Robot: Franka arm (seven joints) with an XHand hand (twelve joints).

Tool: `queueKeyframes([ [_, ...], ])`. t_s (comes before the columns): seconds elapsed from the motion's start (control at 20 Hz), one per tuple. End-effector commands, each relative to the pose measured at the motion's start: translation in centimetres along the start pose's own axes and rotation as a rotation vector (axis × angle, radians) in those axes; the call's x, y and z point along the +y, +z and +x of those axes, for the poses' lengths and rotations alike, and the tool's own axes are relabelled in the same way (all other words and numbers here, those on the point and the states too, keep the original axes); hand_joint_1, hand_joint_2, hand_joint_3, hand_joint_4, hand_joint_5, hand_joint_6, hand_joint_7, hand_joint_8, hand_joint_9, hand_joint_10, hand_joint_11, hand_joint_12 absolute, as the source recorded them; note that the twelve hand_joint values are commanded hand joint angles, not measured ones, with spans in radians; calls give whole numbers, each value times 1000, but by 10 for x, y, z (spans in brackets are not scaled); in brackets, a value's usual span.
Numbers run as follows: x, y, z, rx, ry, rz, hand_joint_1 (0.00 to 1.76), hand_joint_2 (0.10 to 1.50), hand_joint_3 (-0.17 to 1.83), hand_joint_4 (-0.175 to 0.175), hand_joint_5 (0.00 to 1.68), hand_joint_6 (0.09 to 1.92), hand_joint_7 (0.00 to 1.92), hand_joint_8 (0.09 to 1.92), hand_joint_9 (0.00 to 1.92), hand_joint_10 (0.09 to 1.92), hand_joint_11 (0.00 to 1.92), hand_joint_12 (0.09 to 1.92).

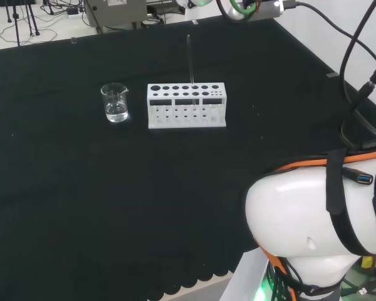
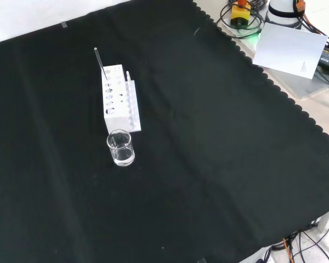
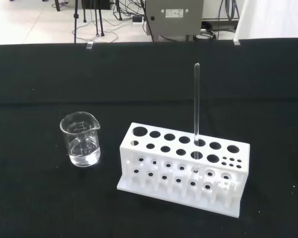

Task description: Take the glass rod from the white test tube rack.

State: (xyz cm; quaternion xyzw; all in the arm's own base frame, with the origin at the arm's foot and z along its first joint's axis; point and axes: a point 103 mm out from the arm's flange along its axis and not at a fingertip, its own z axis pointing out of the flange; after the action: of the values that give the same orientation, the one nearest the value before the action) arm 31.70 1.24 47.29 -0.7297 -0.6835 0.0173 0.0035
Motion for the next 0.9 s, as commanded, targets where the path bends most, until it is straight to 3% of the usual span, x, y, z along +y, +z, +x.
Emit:
queueKeyframes([
  [0.05,10,6,-1,-17,4,15,581,892,464,-126,107,87,25,778,55,867,0,1131],
  [0.35,46,23,-9,-29,-5,22,563,897,474,-128,131,87,78,829,197,904,0,1294],
  [0.55,83,33,-20,-3,-21,32,557,899,482,-131,148,87,136,855,300,916,0,1367],
  [0.7,103,42,-25,17,-53,3,554,905,489,-137,185,87,219,882,402,913,0,1434],
  [0.9,130,56,-38,29,-47,17,549,917,496,-140,220,87,275,898,461,906,6,1487],
])
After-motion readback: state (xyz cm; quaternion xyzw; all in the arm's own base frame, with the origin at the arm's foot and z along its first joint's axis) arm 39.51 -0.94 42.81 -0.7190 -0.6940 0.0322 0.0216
